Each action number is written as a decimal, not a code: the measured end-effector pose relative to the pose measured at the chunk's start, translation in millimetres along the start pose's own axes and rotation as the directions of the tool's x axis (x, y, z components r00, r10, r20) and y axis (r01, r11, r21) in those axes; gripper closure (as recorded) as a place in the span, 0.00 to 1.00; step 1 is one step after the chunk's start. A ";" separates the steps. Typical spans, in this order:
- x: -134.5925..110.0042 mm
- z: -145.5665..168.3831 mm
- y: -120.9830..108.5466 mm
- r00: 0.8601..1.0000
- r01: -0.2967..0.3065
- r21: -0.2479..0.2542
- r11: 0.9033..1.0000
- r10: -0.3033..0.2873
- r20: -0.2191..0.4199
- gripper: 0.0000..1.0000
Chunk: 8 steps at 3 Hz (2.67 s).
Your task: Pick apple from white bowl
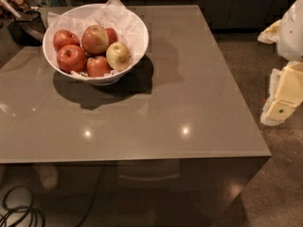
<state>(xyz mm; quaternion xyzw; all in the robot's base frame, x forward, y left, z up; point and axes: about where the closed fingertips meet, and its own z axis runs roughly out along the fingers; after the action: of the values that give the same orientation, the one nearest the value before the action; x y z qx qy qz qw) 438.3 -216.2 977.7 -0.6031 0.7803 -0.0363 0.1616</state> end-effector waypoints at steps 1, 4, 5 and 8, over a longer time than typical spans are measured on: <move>0.0 0.0 0.0 1.000 0.000 0.000 1.000 0.000 0.000 0.00; -73.5 -7.9 -37.4 0.999 -0.051 0.024 0.998 0.051 -0.017 0.00; -86.3 -4.0 -39.3 0.999 -0.046 0.017 0.999 0.046 0.013 0.00; -190.3 4.2 -54.2 0.994 0.056 0.025 0.998 -0.058 0.093 0.00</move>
Offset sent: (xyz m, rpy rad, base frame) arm 0.0152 0.0187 0.0116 -0.0125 0.0545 -0.0929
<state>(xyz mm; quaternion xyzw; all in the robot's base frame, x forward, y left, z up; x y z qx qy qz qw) 531.9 -48.9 1027.0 -0.6243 0.7540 -0.0214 0.2033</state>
